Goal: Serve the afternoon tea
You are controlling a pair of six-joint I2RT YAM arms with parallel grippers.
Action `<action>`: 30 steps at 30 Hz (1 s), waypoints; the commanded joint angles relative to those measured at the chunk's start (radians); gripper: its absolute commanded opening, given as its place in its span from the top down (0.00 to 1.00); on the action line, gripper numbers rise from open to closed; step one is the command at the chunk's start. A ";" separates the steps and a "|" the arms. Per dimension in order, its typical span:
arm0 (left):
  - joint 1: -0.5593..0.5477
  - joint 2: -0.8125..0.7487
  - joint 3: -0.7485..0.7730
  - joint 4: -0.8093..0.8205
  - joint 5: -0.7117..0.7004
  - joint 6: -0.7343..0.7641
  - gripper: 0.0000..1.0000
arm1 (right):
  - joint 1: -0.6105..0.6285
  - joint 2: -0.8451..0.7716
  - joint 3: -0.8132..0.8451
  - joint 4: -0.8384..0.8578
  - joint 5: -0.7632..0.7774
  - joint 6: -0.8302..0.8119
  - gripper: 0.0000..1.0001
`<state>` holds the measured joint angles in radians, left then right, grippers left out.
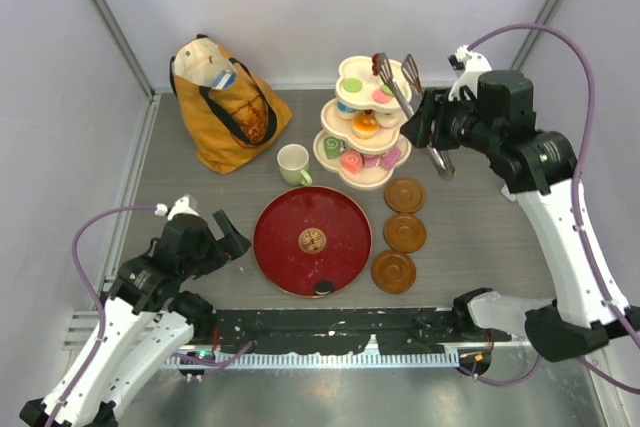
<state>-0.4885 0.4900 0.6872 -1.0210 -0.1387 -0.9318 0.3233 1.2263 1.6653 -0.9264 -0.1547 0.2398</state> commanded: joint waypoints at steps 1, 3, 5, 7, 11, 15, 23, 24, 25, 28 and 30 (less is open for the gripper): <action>0.004 0.015 0.012 0.032 -0.012 0.005 0.00 | 0.156 -0.053 -0.028 0.034 0.013 -0.028 0.41; 0.004 0.009 0.014 0.022 -0.012 0.001 0.00 | 0.285 -0.053 -0.051 0.008 0.078 -0.028 0.41; 0.004 0.002 0.015 0.013 -0.012 -0.002 0.00 | 0.402 -0.056 -0.100 -0.005 0.128 -0.010 0.41; 0.004 -0.011 0.012 0.012 -0.012 -0.007 0.00 | 0.477 -0.062 -0.163 -0.015 0.130 0.016 0.41; 0.004 -0.024 0.012 0.009 -0.013 -0.007 0.00 | 0.597 -0.050 -0.269 -0.080 0.096 0.061 0.41; 0.004 -0.010 0.014 0.007 -0.012 -0.004 0.00 | 0.696 0.008 -0.318 -0.201 0.049 0.084 0.41; 0.004 -0.008 0.002 0.013 -0.012 -0.012 0.00 | 0.809 0.056 -0.407 -0.261 -0.019 0.138 0.41; 0.005 -0.010 0.003 0.013 -0.012 -0.012 0.00 | 0.818 0.061 -0.423 -0.265 -0.020 0.139 0.41; 0.004 -0.011 0.005 0.012 -0.012 -0.010 0.00 | 0.823 0.065 -0.432 -0.267 -0.020 0.145 0.41; 0.004 -0.013 0.002 0.010 -0.010 -0.013 0.00 | 0.838 0.081 -0.464 -0.267 -0.040 0.154 0.41; 0.005 -0.016 -0.003 0.015 -0.007 -0.013 0.00 | 0.853 0.093 -0.472 -0.258 -0.045 0.154 0.40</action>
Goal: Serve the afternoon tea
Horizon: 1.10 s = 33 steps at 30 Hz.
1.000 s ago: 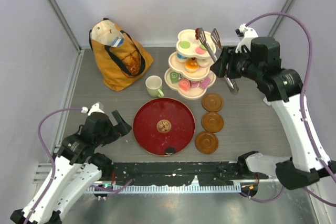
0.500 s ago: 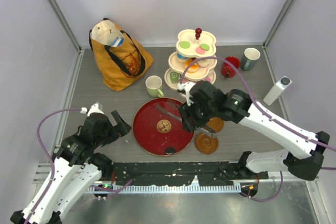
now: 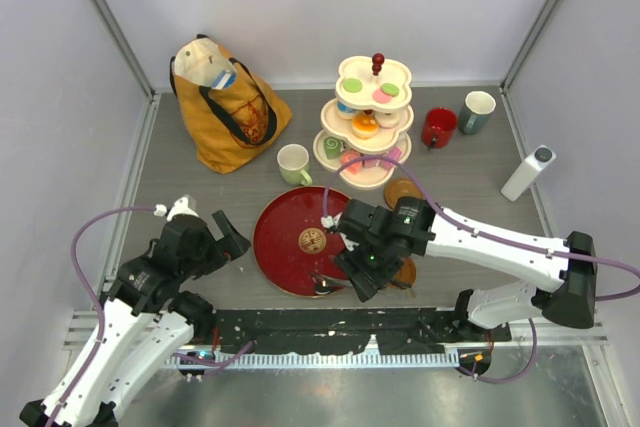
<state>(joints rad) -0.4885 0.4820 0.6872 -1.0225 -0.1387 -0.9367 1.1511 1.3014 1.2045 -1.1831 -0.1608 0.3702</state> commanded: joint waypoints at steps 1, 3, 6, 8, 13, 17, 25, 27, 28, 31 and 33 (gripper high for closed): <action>0.004 -0.006 -0.005 0.015 -0.006 -0.010 0.00 | 0.027 0.021 -0.014 0.000 -0.042 0.026 0.40; 0.004 -0.009 -0.005 0.015 -0.006 -0.008 0.00 | 0.032 0.030 -0.023 0.017 -0.055 0.029 0.40; 0.007 -0.010 -0.006 0.016 -0.006 -0.010 0.00 | 0.035 0.044 -0.039 0.051 -0.083 0.032 0.40; 0.004 -0.011 -0.006 0.016 -0.004 -0.010 0.00 | 0.035 0.055 -0.045 0.060 -0.086 0.035 0.40; 0.004 -0.008 -0.008 0.018 -0.004 -0.010 0.00 | 0.035 0.082 -0.056 0.059 -0.092 0.039 0.40; 0.005 -0.013 -0.009 0.019 -0.006 -0.010 0.00 | 0.035 0.090 -0.056 0.057 -0.102 0.047 0.40; 0.004 -0.011 -0.009 0.021 -0.006 -0.008 0.00 | 0.035 0.091 -0.046 0.045 -0.097 0.058 0.48; 0.005 -0.011 -0.009 0.021 -0.006 -0.008 0.00 | 0.035 0.093 -0.039 0.034 -0.079 0.056 0.50; 0.004 -0.010 -0.009 0.019 -0.006 -0.008 0.00 | 0.035 0.093 -0.036 0.031 -0.075 0.058 0.51; 0.004 -0.013 -0.009 0.019 -0.007 -0.008 0.00 | 0.035 0.090 -0.023 0.027 -0.069 0.056 0.53; 0.004 -0.014 -0.009 0.021 -0.006 -0.008 0.00 | 0.035 0.084 -0.010 0.023 -0.062 0.058 0.55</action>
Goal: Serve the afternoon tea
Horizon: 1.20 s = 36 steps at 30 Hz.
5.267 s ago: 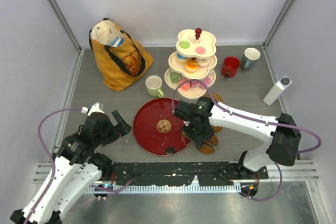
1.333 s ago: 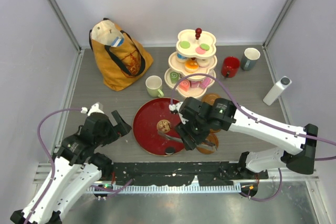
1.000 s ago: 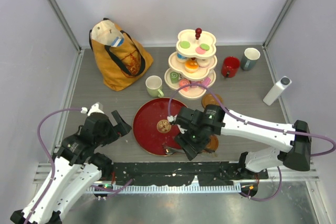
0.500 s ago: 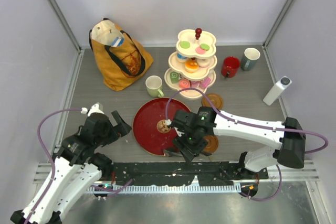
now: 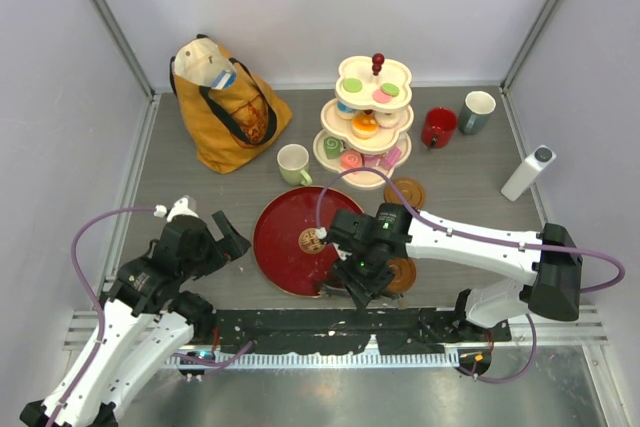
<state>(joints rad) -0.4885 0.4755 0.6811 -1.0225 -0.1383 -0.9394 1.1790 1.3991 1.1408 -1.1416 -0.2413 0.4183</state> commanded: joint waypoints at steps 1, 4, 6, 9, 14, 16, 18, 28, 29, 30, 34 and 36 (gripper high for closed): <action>0.004 -0.009 -0.003 0.019 -0.006 -0.007 0.00 | 0.007 -0.015 0.057 -0.018 0.026 0.010 0.55; 0.005 -0.011 -0.003 0.019 -0.007 -0.007 0.00 | 0.007 -0.037 0.114 -0.030 0.077 0.010 0.56; 0.005 -0.012 -0.002 0.019 -0.007 -0.007 0.01 | 0.005 -0.049 0.173 -0.044 0.132 0.010 0.56; 0.005 -0.014 0.000 0.016 -0.011 -0.010 0.00 | -0.008 -0.077 0.281 -0.047 0.227 0.004 0.56; 0.004 -0.024 0.000 0.015 -0.015 -0.012 0.00 | -0.047 -0.126 0.405 0.035 0.375 -0.010 0.57; 0.004 -0.028 0.003 0.015 -0.017 -0.012 0.00 | -0.079 -0.140 0.464 0.088 0.395 -0.035 0.57; 0.004 -0.028 0.002 0.015 -0.017 -0.012 0.00 | -0.148 -0.152 0.510 0.160 0.440 -0.052 0.58; 0.002 -0.021 0.000 0.019 -0.012 -0.007 0.00 | -0.654 0.055 0.916 0.237 0.323 -0.116 0.60; 0.005 -0.021 0.000 0.019 -0.012 -0.006 0.00 | -0.714 0.084 0.939 0.232 0.295 -0.115 0.60; 0.005 -0.023 0.001 0.019 -0.012 -0.006 0.00 | -0.749 0.095 0.965 0.221 0.274 -0.122 0.60; 0.004 -0.021 0.000 0.022 -0.014 -0.006 0.00 | -0.910 0.158 0.982 0.212 0.107 -0.145 0.60; 0.005 -0.018 0.000 0.022 -0.014 -0.004 0.00 | -0.964 0.190 0.975 0.212 0.036 -0.154 0.60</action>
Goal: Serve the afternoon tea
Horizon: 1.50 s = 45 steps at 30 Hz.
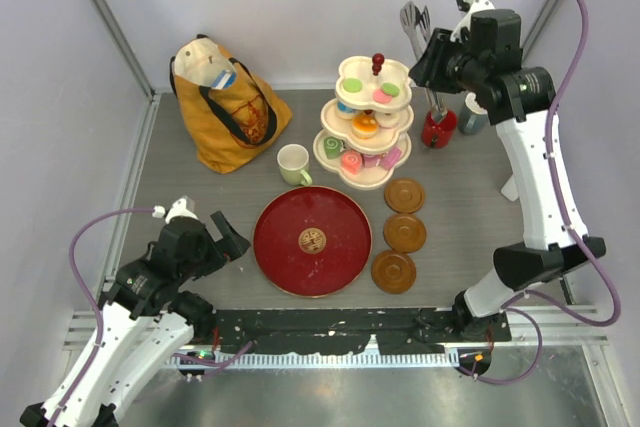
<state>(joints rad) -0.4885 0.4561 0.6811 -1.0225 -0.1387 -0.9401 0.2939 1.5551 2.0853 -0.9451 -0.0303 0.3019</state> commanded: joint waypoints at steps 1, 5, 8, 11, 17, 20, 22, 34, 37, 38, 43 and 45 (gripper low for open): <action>0.004 0.004 0.000 0.022 -0.012 -0.003 0.00 | -0.102 0.048 0.025 0.014 -0.198 -0.040 0.60; 0.005 0.006 0.000 0.021 -0.012 -0.002 0.00 | -0.127 0.092 -0.010 0.011 -0.246 -0.063 0.60; 0.005 0.004 0.001 0.021 -0.012 -0.002 0.00 | -0.128 0.124 -0.028 0.005 -0.253 -0.070 0.60; 0.004 0.007 0.003 0.019 -0.012 -0.002 0.00 | -0.128 0.143 -0.051 -0.014 -0.250 -0.078 0.59; 0.004 0.009 -0.002 0.022 -0.012 -0.002 0.00 | -0.127 0.157 -0.114 -0.012 -0.250 -0.081 0.55; 0.004 0.015 0.001 0.022 -0.010 -0.002 0.00 | -0.127 0.166 -0.119 -0.015 -0.255 -0.086 0.53; 0.002 0.016 0.001 0.021 -0.009 0.000 0.00 | -0.128 0.168 -0.119 -0.020 -0.261 -0.086 0.50; 0.005 0.018 0.001 0.024 -0.010 0.001 0.00 | -0.128 0.138 -0.088 -0.032 -0.227 -0.081 0.39; 0.004 0.016 0.003 0.022 -0.009 0.001 0.00 | -0.128 0.105 -0.087 -0.018 -0.182 -0.060 0.39; 0.004 0.013 0.003 0.021 -0.009 0.001 0.00 | -0.128 0.096 -0.085 -0.014 -0.168 -0.055 0.39; 0.004 0.007 0.001 0.021 -0.009 0.000 0.00 | -0.130 0.020 -0.096 0.029 -0.115 -0.021 0.39; 0.004 0.006 0.001 0.022 -0.009 0.000 0.00 | -0.130 -0.010 -0.108 0.046 -0.096 -0.011 0.39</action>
<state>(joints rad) -0.4885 0.4686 0.6811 -1.0222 -0.1383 -0.9394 0.1642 1.6676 1.9541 -0.9897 -0.1852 0.2581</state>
